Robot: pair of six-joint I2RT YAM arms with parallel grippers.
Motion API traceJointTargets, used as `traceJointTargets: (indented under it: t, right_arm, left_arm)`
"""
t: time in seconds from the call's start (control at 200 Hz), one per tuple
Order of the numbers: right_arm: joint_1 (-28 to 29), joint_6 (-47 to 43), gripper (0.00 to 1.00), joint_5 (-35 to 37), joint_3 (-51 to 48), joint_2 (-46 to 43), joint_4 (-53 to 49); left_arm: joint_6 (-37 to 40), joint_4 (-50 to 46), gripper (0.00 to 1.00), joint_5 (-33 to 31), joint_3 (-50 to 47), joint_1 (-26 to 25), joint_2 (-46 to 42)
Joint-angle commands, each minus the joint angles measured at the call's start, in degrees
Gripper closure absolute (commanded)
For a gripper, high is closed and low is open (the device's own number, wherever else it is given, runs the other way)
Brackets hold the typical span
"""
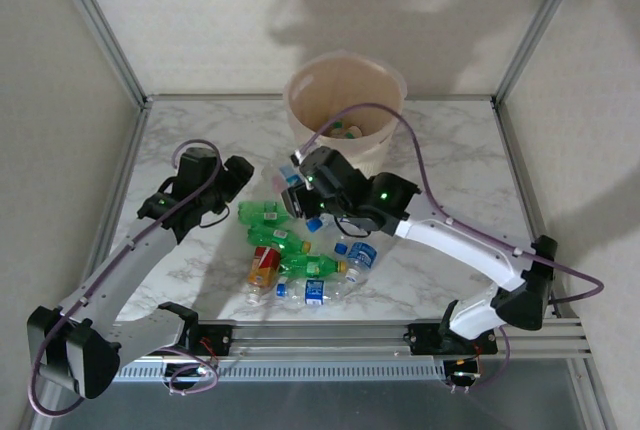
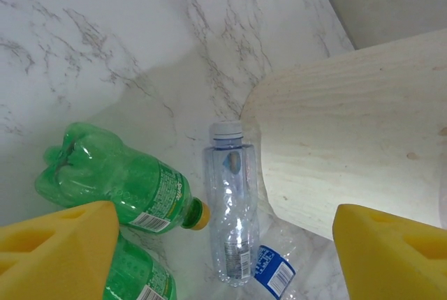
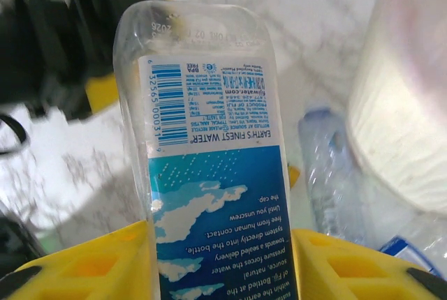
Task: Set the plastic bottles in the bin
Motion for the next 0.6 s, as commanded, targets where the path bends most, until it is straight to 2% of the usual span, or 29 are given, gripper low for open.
traceJointTargets:
  t: [0.0, 0.1, 0.345, 0.436, 0.596]
  right_arm:
    - [0.1, -2.3, 0.51, 7.9, 7.0, -2.0, -4.5]
    - [-1.6, -3.3, 0.51, 11.9, 12.5, -1.6, -5.3]
    - [-12.4, -2.4, 0.49, 14.3, 21.8, 1.4, -3.1]
    - [-17.2, -0.7, 0.49, 13.8, 25.5, 3.8, -3.6]
    - [-25.2, 0.5, 0.49, 8.7, 31.0, 8.8, -4.0]
  left_arm:
    - [-0.7, -1.8, 0.14, -3.5, 5.2, 1.0, -0.8]
    - [0.3, -2.2, 0.09, -4.5, 7.7, 1.1, -0.4]
    - [-0.6, -1.8, 0.1, -2.4, 6.7, 1.1, 1.7]
    - [-0.1, -1.7, 0.1, -2.6, 6.9, 1.1, 2.1]
    - [1.0, -1.6, 0.11, -2.4, 8.0, 1.2, 4.0]
